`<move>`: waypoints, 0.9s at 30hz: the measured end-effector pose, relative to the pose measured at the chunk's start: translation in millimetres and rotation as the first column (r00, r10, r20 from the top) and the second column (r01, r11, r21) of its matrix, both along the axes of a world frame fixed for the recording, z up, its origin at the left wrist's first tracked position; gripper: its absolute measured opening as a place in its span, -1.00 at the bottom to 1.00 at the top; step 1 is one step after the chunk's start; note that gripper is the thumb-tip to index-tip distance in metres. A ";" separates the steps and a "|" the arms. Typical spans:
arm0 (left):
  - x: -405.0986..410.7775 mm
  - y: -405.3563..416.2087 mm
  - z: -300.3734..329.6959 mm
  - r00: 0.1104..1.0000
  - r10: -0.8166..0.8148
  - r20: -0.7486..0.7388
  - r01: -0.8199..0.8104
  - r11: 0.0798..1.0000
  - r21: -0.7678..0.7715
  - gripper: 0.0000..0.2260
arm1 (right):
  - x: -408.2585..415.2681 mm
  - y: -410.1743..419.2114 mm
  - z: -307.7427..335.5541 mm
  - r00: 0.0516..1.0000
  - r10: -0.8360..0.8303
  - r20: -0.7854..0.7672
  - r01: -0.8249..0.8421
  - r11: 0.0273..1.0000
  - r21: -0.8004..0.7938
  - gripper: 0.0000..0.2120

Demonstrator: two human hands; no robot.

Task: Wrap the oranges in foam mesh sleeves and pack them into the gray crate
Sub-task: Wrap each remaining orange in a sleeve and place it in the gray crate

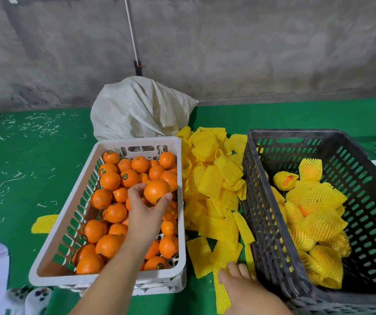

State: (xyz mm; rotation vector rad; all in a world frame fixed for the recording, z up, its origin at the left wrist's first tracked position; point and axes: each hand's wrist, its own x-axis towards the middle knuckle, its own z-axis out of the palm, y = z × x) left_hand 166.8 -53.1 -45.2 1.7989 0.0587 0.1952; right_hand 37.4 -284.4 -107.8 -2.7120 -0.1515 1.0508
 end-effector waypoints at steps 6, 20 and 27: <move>-45.0 -36.1 11.9 0.976 -0.213 0.034 0.216 0.964 -0.156 -0.49 | -6.7 -3.6 -27.3 1.000 0.001 0.009 -0.001 0.996 -0.085 -0.45; -60.6 -47.2 11.5 0.976 -0.216 -0.038 0.200 0.947 -0.250 -0.39 | -7.9 2.4 -15.0 0.956 -0.275 0.104 0.259 0.955 0.145 -0.78; -61.7 -54.3 22.1 0.940 -0.315 -0.134 0.241 0.887 -0.393 -0.31 | 27.1 4.5 57.7 0.337 -0.934 0.121 0.480 0.281 0.831 -0.67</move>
